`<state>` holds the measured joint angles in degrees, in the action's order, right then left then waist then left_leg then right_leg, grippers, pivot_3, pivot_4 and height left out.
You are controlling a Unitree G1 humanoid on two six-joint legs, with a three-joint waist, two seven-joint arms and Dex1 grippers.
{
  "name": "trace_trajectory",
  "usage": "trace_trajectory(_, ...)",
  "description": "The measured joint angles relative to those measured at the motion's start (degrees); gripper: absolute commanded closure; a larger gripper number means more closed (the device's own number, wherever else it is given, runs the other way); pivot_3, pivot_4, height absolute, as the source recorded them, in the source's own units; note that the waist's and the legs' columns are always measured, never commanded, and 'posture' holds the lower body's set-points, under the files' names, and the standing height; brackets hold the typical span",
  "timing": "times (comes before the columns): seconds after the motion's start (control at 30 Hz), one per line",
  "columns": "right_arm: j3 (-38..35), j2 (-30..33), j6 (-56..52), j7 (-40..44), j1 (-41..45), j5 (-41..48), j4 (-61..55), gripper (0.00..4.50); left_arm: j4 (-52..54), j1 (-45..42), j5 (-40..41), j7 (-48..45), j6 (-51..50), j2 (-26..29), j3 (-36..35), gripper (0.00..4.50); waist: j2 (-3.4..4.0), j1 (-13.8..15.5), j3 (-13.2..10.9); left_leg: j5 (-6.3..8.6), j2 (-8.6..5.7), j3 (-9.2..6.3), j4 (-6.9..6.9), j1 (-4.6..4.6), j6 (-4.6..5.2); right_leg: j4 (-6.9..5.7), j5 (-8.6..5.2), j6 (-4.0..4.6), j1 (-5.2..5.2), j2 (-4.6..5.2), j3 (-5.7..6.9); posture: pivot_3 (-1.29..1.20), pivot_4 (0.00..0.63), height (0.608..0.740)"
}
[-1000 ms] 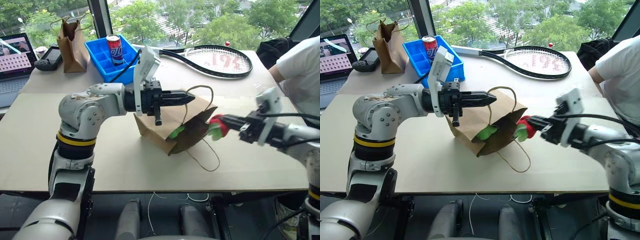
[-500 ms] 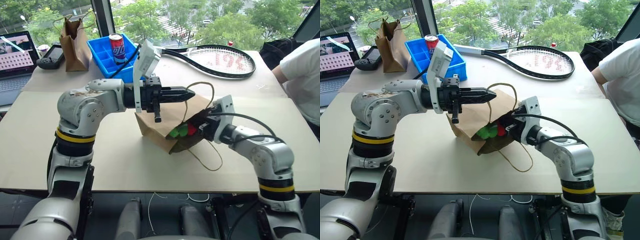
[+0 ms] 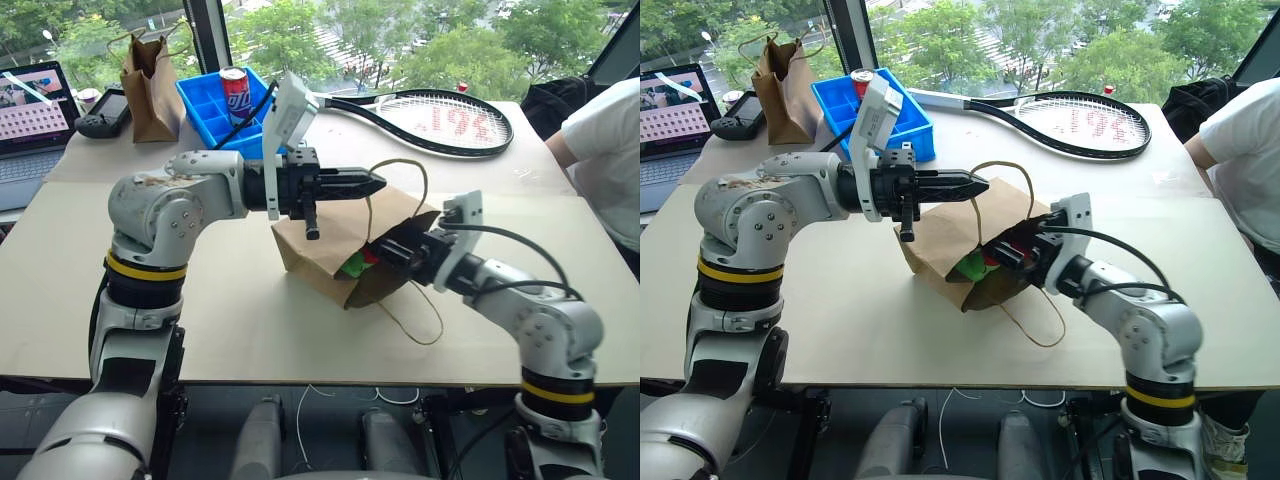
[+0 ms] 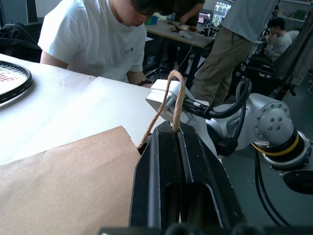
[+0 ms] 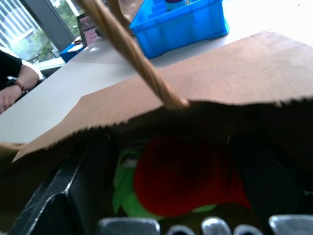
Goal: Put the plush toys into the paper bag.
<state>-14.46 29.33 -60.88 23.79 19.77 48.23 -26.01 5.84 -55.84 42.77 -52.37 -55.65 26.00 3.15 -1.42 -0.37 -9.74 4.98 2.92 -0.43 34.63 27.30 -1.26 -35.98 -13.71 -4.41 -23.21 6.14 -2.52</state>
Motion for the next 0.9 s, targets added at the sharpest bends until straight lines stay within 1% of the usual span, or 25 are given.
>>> trace_trajectory(0.03, -1.16, 2.74, -0.95, 1.40, -1.47, 1.05, -0.89, 0.29, -0.03, -0.01, -0.02, -0.08, 0.15, -0.08, 0.09, 4.50, 0.00, 0.17, 0.00, 0.00, 0.00, 0.00, 0.00, 0.00, 0.00, 0.01, -0.01, 0.01, 0.01, 0.00, 0.00, 0.00, 0.150, 0.740)
trace_trajectory(0.1, -3.86, 10.59, -1.65, 5.98, -7.55, 1.89, -1.97, 0.29, -0.29, -0.07, -0.35, -0.19, 0.56, -0.14, 0.27, 4.50, -0.01, 0.42, 0.00, 0.00, 0.00, 0.01, -0.02, 0.00, 0.00, 0.06, -0.04, 0.04, 0.02, 0.01, 0.01, 0.00, 0.150, 0.740)
trace_trajectory(0.13, -4.66, 13.04, -1.61, 7.50, -10.14, 1.31, -1.70, 0.29, -0.37, -0.02, -0.58, -0.23, 0.67, 0.05, 0.26, 4.50, -0.02, 0.47, -0.01, 0.01, 0.00, 0.01, -0.01, -0.01, 0.00, 0.07, -0.04, 0.04, 0.02, 0.01, 0.01, 0.00, 0.150, 0.740)
trace_trajectory(0.17, -5.64, 14.19, -1.56, 8.59, -11.87, 1.15, -1.10, 0.29, -0.50, 0.02, -0.75, -0.23, 0.74, 0.18, 0.22, 4.50, -0.03, 0.48, -0.01, 0.01, 0.01, 0.01, -0.01, 0.00, 0.00, 0.08, -0.04, 0.05, 0.01, 0.01, 0.01, 0.00, 0.150, 0.740)
trace_trajectory(0.2, -6.80, 14.68, -1.13, 9.82, -13.42, 1.11, 0.01, 0.29, -0.65, 0.01, -0.93, -0.24, 0.78, 0.10, 0.27, 4.50, -0.02, 0.26, -0.01, 0.01, 0.01, 0.02, 0.01, -0.02, 0.00, 0.07, -0.05, 0.02, 0.00, 0.01, -0.01, 0.00, 0.150, 0.740)
trace_trajectory(0.27, -6.64, 14.59, 0.07, 11.16, -14.67, 0.37, 2.19, 0.29, -0.65, 0.01, -0.99, -0.34, 0.93, -0.22, 0.33, 4.50, -0.02, -0.28, -0.01, 0.00, 0.02, 0.02, 0.02, -0.05, 0.00, 0.05, -0.12, -0.12, 0.00, 0.01, -0.01, 0.00, 0.150, 0.740)
trace_trajectory(0.37, -4.19, 11.76, 3.07, 12.08, -15.56, -1.68, 5.72, 0.29, -0.65, 0.01, -1.14, -0.52, 1.15, -0.32, 0.36, 4.50, -0.02, -0.56, -0.01, 0.00, 0.02, 0.01, 0.03, -0.09, 0.00, 0.04, -0.15, -0.20, 0.00, 0.01, -0.01, 0.00, 0.150, 0.740)
trace_trajectory(0.43, -1.84, 8.89, 3.75, 12.30, -15.61, -2.01, 7.55, 0.29, -0.67, 0.01, -1.18, -0.59, 1.66, -0.30, 0.35, 4.50, -0.02, -0.53, -0.01, 0.00, 0.01, 0.01, 0.04, -0.07, 0.00, 0.03, -0.15, -0.20, -0.01, 0.01, -0.01, 0.00, 0.150, 0.740)
trace_trajectory(0.5, 0.07, 7.40, 4.04, 12.51, -15.67, -2.13, 8.34, 0.29, -0.67, 0.01, -1.18, -0.61, 1.83, -0.28, 0.35, 4.50, -0.02, -0.42, -0.01, 0.00, 0.00, 0.01, 0.05, -0.03, 0.01, 0.04, -0.14, -0.18, 0.00, 0.01, -0.03, 0.00, 0.150, 0.740)
trace_trajectory(0.63, 2.57, 5.91, 5.63, 14.58, -16.71, -2.83, 9.23, 1.31, -0.67, 0.01, -1.20, -0.52, 1.89, 0.38, 0.28, 4.50, -0.02, -0.16, -0.01, 0.00, -0.01, 0.01, 0.05, -0.02, 0.00, 0.05, -0.14, -0.17, 0.02, 0.01, -0.03, 0.00, 0.150, 0.740)
trace_trajectory(0.67, 2.60, 5.52, 5.66, 15.39, -16.98, -2.37, 9.31, 1.71, -0.67, 0.01, -1.20, -0.47, 1.90, 0.47, 0.28, 4.50, -0.02, -0.12, -0.01, 0.00, -0.02, 0.01, 0.05, -0.02, 0.00, 0.05, -0.14, -0.17, 0.02, 0.01, -0.03, 0.00, 0.150, 0.740)
trace_trajectory(0.7, 2.52, 5.49, 5.65, 16.92, -17.44, -1.29, 9.29, 1.97, -0.67, 0.01, -1.20, -0.40, 1.90, 0.52, 0.28, 4.50, -0.02, -0.10, -0.01, 0.00, -0.02, 0.01, 0.05, -0.02, 0.00, 0.05, -0.14, -0.17, 0.03, 0.01, -0.03, 0.00, 0.150, 0.740)
trace_trajectory(0.77, 1.51, 5.49, 5.64, 18.92, -17.79, 1.31, 9.20, 2.69, -0.67, 0.01, -1.20, -0.29, 1.90, 0.62, 0.25, 4.50, -0.02, -0.15, -0.01, 0.00, -0.02, 0.01, 0.06, -0.02, 0.00, 0.05, -0.14, -0.18, 0.03, 0.01, -0.03, 0.00, 0.150, 0.740)
trace_trajectory(0.8, 0.56, 5.42, 5.65, 19.85, -17.77, 2.89, 9.10, 3.10, -0.66, 0.01, -1.20, -0.23, 1.90, 0.62, 0.25, 4.50, -0.02, -0.17, -0.01, 0.00, -0.02, 0.01, 0.06, -0.03, 0.00, 0.04, -0.14, -0.18, 0.03, 0.01, -0.03, 0.00, 0.150, 0.740)
trace_trajectory(0.9, -2.82, 3.74, 5.66, 20.94, -16.09, 8.34, 9.00, 4.11, -0.69, 0.01, -1.27, 0.00, 1.91, 0.86, 0.18, 4.50, -0.02, -0.29, -0.01, 0.01, -0.01, 0.00, 0.06, -0.04, -0.01, 0.03, -0.14, -0.21, 0.02, 0.01, -0.02, 0.00, 0.150, 0.740)
